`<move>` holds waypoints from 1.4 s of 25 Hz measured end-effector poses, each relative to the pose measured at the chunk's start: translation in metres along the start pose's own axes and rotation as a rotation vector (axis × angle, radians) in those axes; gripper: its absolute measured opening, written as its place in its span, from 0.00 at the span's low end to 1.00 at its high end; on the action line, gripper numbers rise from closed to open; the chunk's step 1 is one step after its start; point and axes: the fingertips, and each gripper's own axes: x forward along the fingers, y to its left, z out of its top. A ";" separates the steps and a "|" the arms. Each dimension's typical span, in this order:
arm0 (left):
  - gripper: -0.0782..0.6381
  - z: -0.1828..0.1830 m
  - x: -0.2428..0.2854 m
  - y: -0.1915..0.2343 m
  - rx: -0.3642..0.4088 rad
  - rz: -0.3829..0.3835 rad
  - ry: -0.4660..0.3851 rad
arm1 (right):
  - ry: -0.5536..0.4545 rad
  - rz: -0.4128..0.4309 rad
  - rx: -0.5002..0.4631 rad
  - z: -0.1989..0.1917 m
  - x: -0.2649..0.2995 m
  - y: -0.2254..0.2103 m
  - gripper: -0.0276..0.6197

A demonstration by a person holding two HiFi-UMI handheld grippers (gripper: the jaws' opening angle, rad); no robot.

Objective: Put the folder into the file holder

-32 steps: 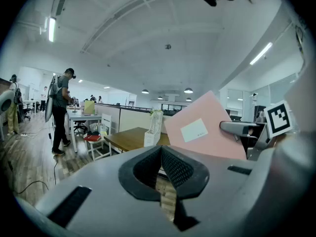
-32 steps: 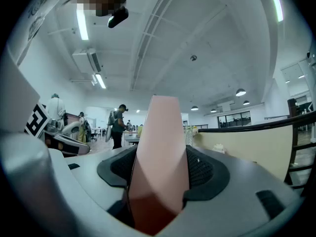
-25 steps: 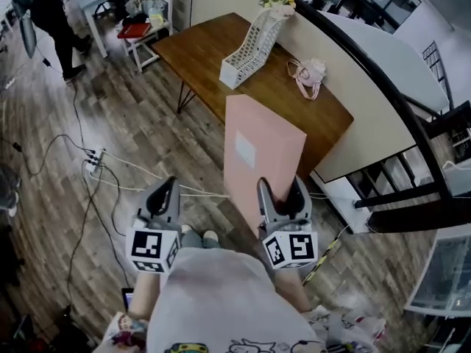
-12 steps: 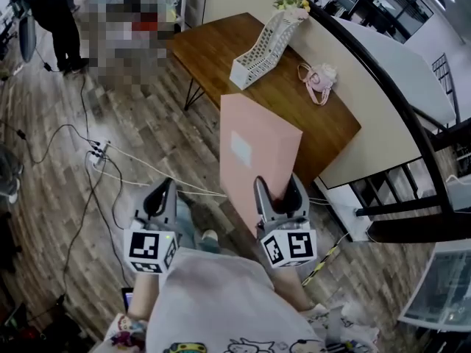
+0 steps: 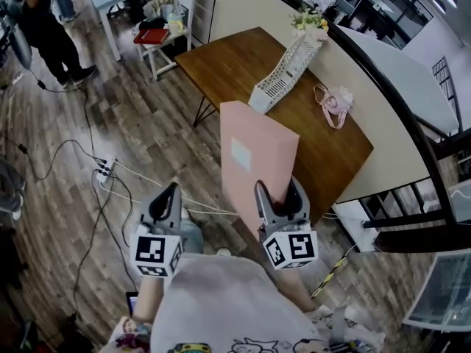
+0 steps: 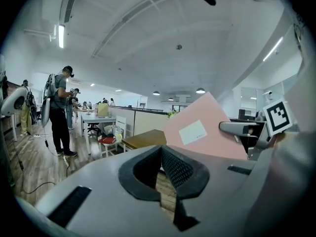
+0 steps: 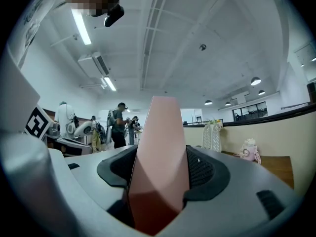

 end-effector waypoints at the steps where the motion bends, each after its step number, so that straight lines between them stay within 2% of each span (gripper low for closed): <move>1: 0.12 0.004 0.006 0.012 0.003 0.001 -0.001 | -0.001 -0.001 -0.002 0.002 0.013 0.004 0.49; 10: 0.12 0.031 0.054 0.111 0.026 -0.011 0.024 | -0.006 -0.043 -0.002 0.011 0.110 0.033 0.49; 18: 0.12 0.030 0.064 0.175 0.006 0.001 0.026 | 0.018 -0.082 0.002 0.005 0.155 0.058 0.49; 28: 0.12 0.011 0.060 0.211 -0.032 0.014 0.100 | 0.050 -0.114 0.001 0.000 0.174 0.069 0.49; 35: 0.12 0.015 0.090 0.223 -0.033 0.010 0.090 | 0.069 -0.131 0.007 -0.011 0.199 0.056 0.49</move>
